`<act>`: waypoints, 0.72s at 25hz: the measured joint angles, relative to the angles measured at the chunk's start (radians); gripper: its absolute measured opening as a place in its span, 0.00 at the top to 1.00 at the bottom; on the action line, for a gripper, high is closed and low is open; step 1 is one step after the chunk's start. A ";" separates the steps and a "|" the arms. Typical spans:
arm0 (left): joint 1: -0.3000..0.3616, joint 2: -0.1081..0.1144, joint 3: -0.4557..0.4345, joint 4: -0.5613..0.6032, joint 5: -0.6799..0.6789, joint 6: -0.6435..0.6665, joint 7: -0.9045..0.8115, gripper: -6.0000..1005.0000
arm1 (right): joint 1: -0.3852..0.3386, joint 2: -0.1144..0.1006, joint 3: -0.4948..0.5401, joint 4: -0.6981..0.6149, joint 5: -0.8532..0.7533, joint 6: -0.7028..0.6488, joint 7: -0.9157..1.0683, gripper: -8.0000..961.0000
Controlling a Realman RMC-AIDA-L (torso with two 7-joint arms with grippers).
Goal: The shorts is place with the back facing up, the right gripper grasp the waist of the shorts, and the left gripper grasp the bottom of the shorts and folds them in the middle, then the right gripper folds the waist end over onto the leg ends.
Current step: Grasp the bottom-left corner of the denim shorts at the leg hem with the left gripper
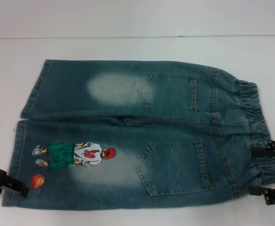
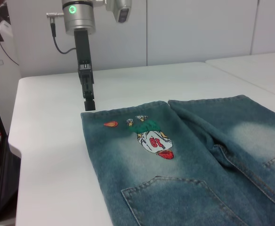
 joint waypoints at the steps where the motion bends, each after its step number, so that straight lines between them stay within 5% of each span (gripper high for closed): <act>1: 0.000 0.000 0.000 0.000 0.000 0.000 0.000 0.14 | 0.000 0.000 0.000 0.000 0.000 0.000 0.000 0.04; 18: 0.005 0.000 0.014 -0.014 0.000 -0.017 -0.007 0.14 | -0.004 0.001 -0.008 0.000 0.000 -0.007 0.000 0.04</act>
